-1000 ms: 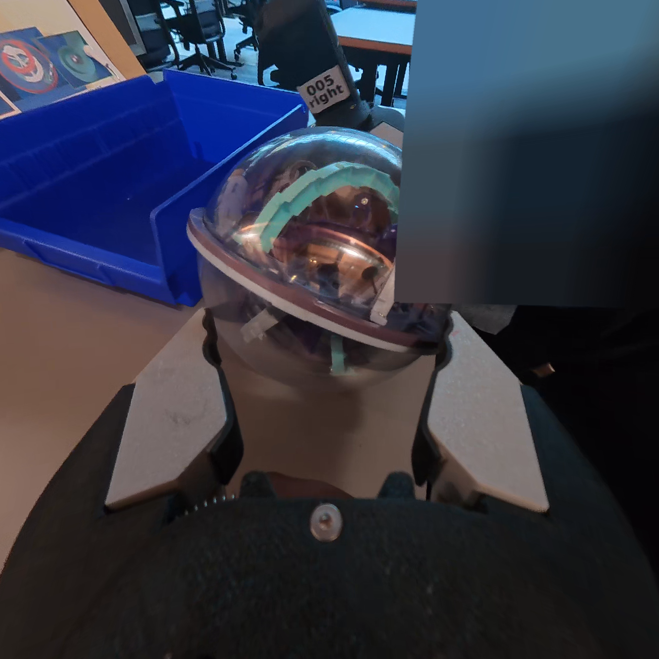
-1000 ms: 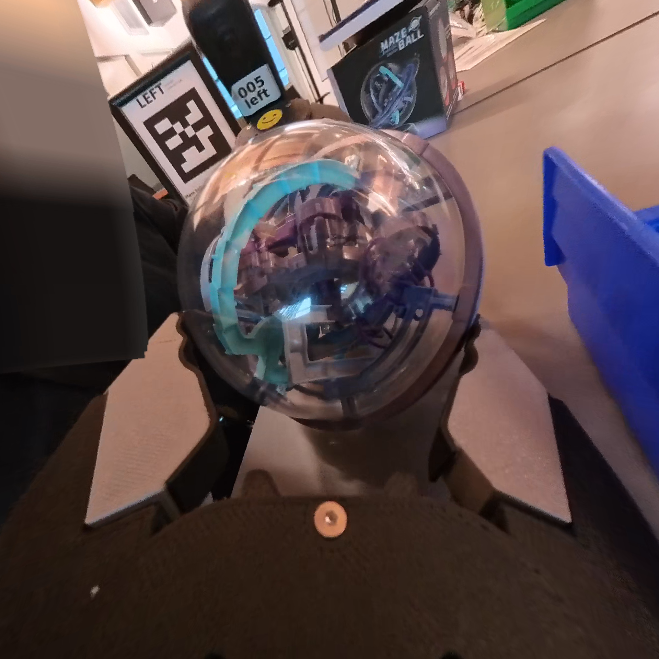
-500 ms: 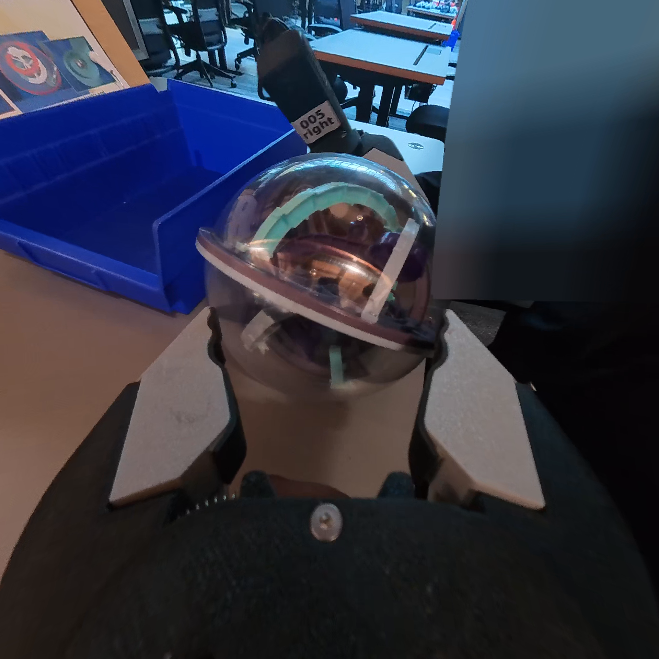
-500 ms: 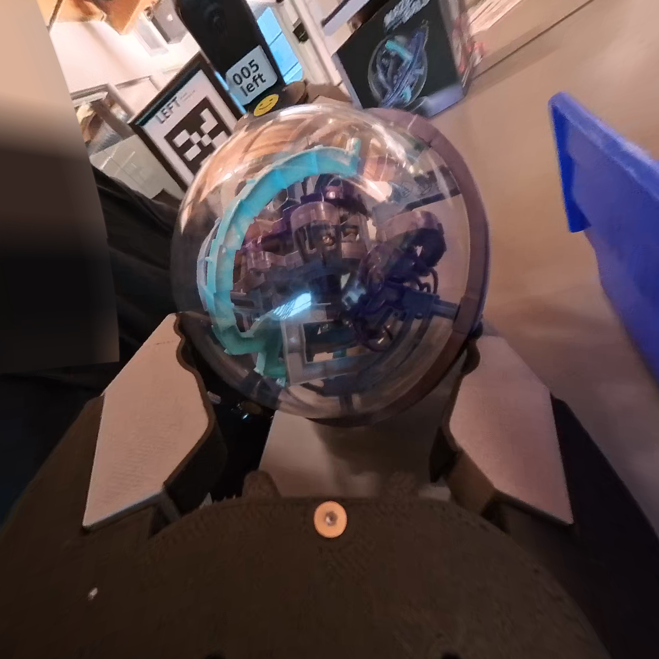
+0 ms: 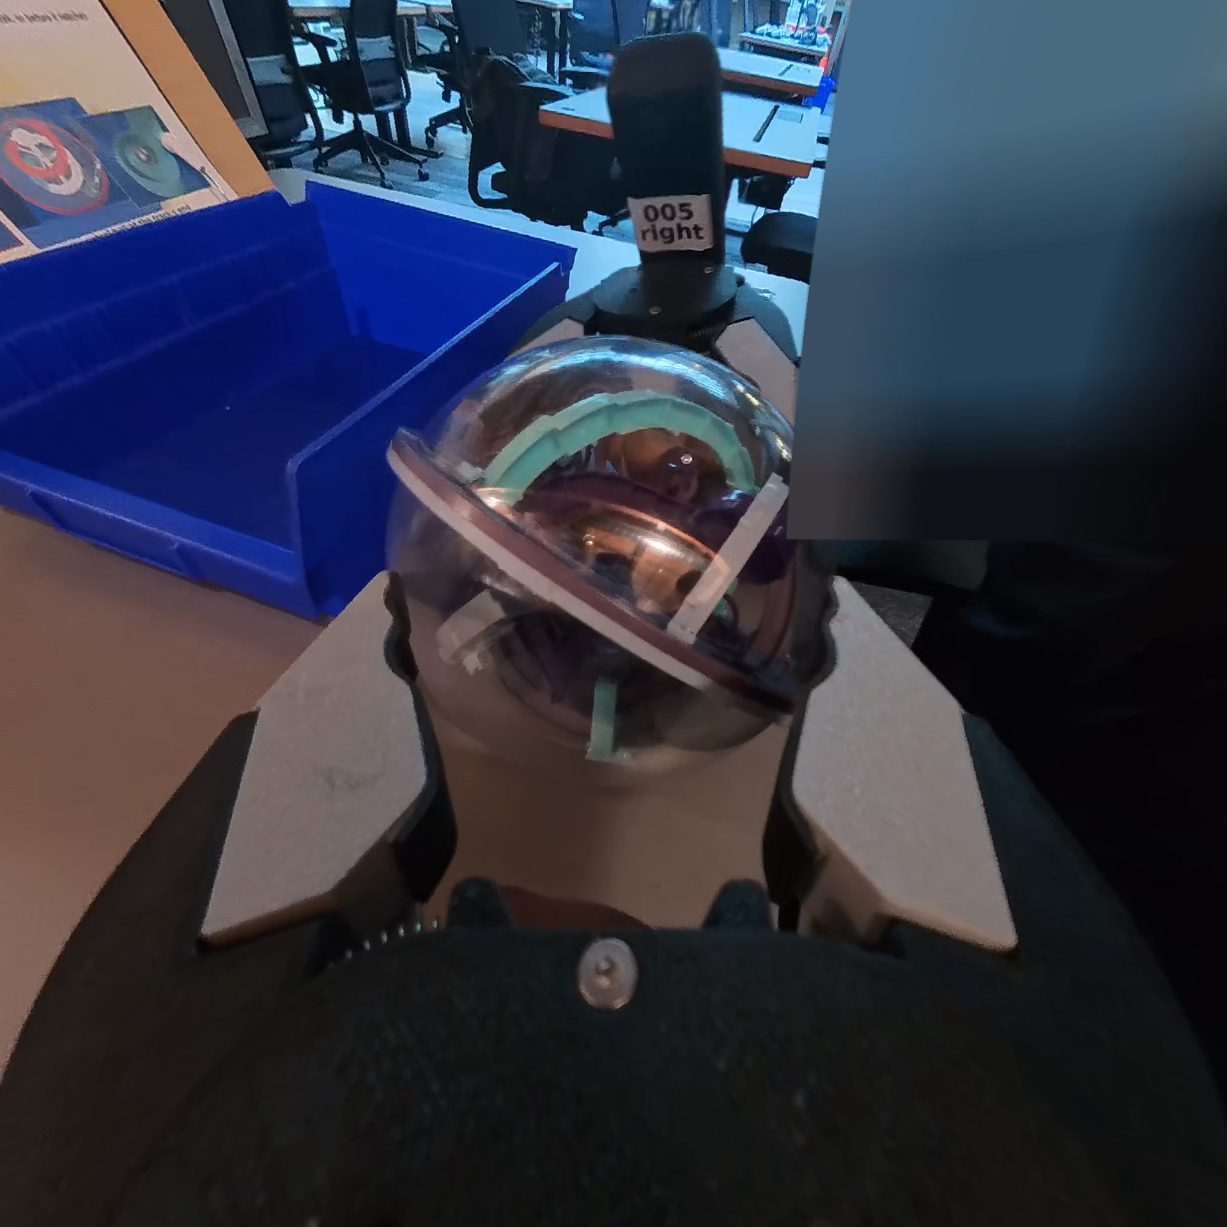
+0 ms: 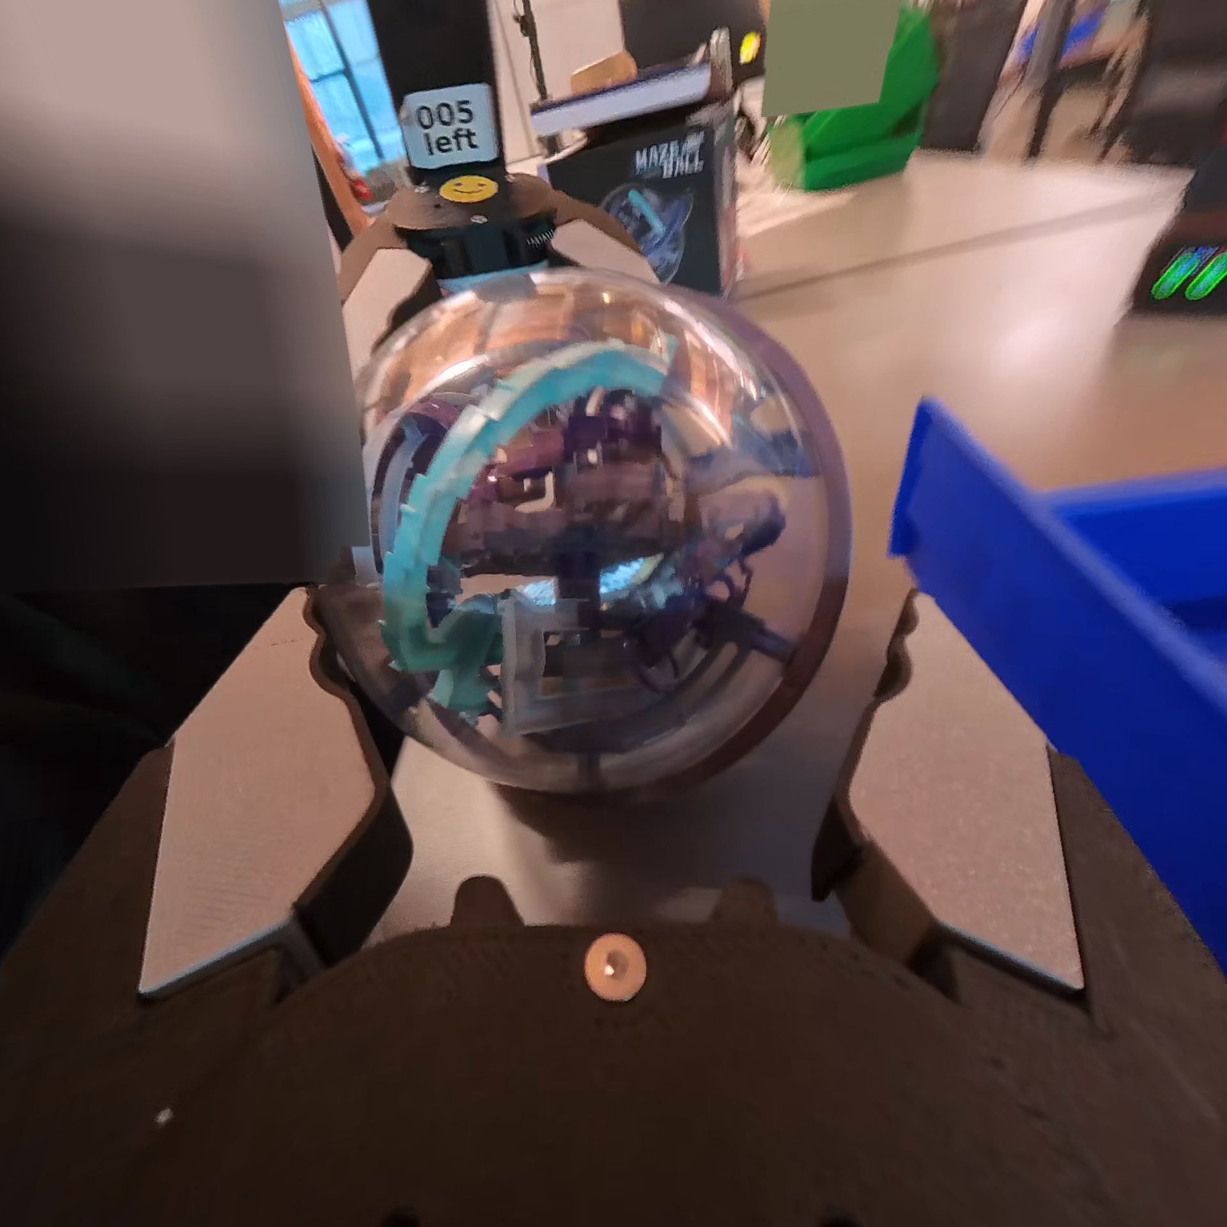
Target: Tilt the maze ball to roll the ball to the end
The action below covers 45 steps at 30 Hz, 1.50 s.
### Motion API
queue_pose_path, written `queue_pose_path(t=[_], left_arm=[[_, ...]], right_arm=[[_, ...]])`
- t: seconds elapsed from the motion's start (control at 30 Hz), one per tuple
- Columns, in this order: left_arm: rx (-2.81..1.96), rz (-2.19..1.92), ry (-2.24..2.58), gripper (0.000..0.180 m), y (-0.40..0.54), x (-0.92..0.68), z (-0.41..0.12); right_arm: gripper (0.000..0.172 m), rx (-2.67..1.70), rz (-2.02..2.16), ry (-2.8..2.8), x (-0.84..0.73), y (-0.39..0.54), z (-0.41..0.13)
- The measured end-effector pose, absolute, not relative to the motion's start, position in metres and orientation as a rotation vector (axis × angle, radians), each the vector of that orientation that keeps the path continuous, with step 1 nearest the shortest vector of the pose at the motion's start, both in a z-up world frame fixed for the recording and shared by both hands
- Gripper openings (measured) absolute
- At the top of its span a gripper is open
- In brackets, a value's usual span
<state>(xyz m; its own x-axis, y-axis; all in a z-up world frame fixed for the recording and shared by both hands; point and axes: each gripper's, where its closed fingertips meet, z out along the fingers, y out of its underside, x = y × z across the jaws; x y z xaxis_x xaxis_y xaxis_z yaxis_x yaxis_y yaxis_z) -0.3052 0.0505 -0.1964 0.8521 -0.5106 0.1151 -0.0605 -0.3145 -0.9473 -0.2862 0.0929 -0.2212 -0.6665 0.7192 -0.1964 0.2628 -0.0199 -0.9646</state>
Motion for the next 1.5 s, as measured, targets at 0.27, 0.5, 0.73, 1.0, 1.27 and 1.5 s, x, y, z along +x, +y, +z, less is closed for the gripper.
queue_pose_path(t=[0.27, 0.5, 0.73, 1.0, 1.27, 1.5], left_arm=[[-1.856, -0.5, 0.452, 0.117, 0.054, -0.299, -0.194], [-1.843, -0.474, 0.568, 0.114, 0.035, -0.306, -0.204], [-1.819, -0.369, 0.576, 0.127, 0.041, -0.304, -0.211], [-1.82, -0.192, 0.698, 0.129, 0.043, -0.309, -0.23], [-1.788, -0.283, 0.651, 0.137, 0.048, -0.299, -0.226], [-1.746, -0.237, 0.684, 0.137, 0.048, -0.297, -0.226]], right_arm=[[0.142, -0.855, 1.674, -1.931, -0.275, 0.088, -0.212], [0.135, -0.917, 1.752, -1.966, -0.273, 0.091, -0.218], [0.14, -0.915, 1.726, -1.961, -0.279, 0.087, -0.222], [0.148, -0.923, 1.654, -2.026, -0.284, 0.079, -0.233], [0.152, -0.907, 1.655, -2.026, -0.284, 0.071, -0.23], [0.153, -0.858, 1.598, -2.039, -0.282, 0.071, -0.231]])
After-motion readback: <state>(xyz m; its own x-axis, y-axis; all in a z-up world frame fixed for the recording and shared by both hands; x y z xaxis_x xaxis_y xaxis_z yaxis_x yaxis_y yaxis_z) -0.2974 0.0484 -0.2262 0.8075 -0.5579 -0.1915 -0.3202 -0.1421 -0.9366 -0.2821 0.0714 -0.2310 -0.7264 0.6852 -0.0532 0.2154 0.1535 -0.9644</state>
